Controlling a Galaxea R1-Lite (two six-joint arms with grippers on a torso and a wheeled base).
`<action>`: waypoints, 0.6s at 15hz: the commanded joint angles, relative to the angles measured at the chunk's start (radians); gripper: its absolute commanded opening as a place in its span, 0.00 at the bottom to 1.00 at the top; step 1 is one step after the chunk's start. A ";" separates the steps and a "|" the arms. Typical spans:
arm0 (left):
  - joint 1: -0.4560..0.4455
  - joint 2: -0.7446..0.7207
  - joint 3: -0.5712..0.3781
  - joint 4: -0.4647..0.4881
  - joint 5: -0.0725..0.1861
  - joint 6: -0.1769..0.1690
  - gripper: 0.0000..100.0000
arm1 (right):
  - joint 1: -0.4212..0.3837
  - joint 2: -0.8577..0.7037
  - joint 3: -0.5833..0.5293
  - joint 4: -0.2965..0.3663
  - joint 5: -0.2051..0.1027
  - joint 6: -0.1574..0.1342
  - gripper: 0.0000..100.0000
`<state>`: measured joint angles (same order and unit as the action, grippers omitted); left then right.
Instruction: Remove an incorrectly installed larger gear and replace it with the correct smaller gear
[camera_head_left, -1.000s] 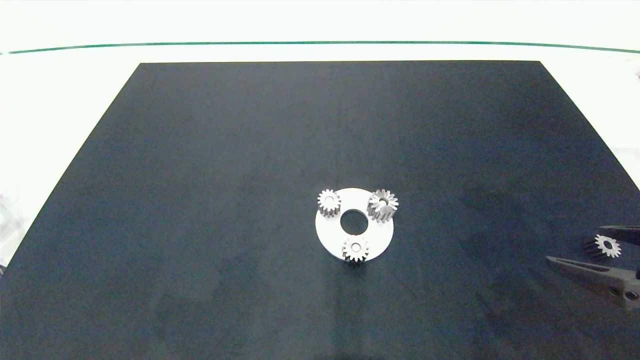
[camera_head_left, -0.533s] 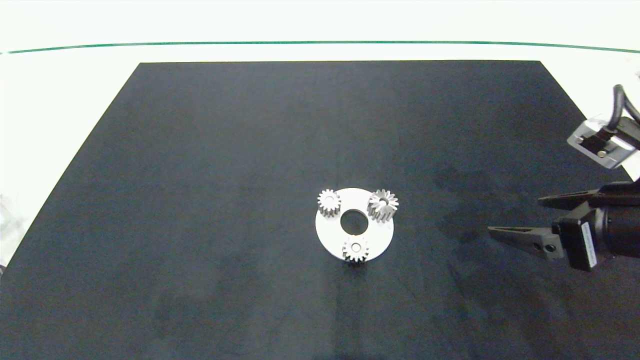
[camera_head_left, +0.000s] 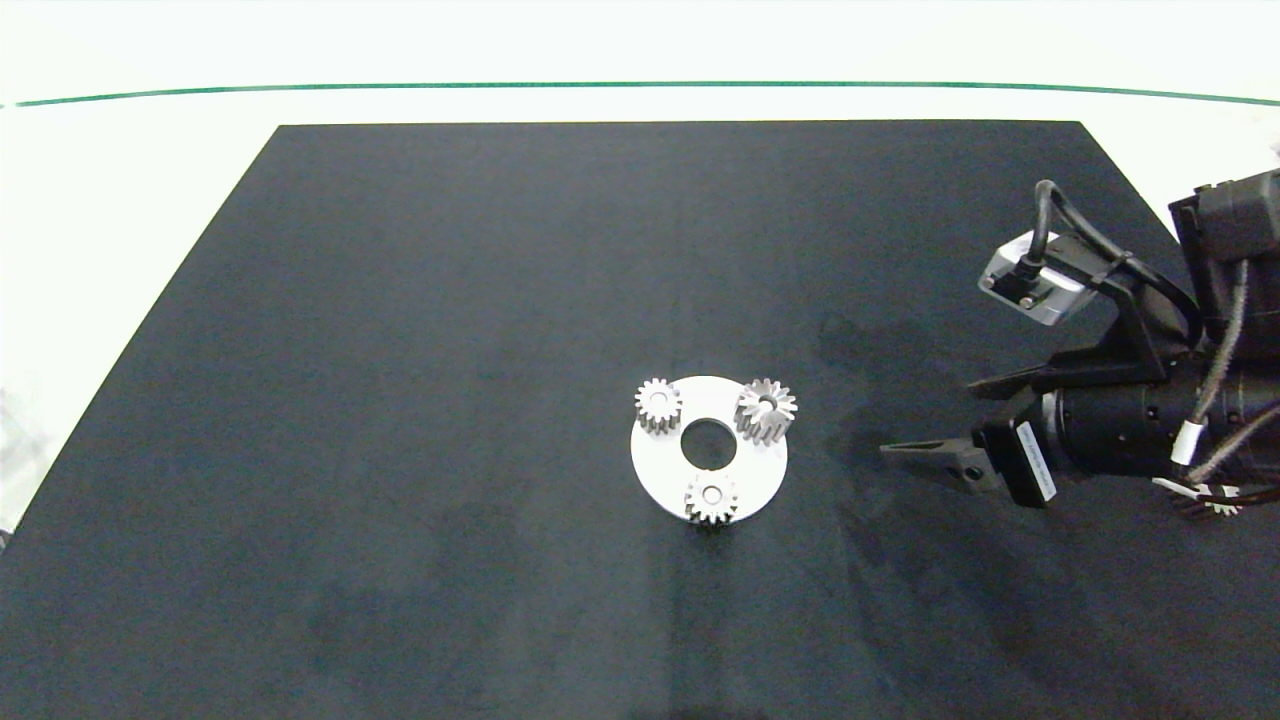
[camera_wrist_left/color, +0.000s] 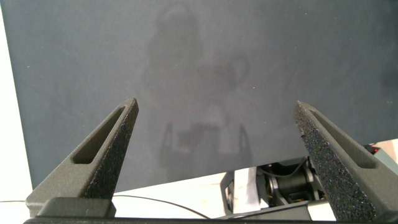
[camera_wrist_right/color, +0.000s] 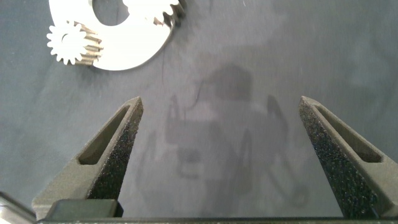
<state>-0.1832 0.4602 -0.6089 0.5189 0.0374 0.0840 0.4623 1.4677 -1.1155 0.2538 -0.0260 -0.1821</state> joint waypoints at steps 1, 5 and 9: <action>-0.009 -0.003 -0.002 0.003 0.001 -0.010 1.00 | 0.025 0.077 -0.052 -0.001 -0.003 -0.036 1.00; -0.009 -0.003 0.000 0.003 0.001 -0.023 1.00 | 0.076 0.174 -0.139 -0.001 -0.032 -0.053 1.00; -0.010 -0.005 0.000 0.003 0.001 -0.032 1.00 | 0.130 0.246 -0.213 0.002 -0.083 -0.053 1.00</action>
<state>-0.1928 0.4583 -0.6089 0.5189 0.0379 0.0532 0.5768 1.6766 -1.3074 0.2534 -0.1072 -0.2328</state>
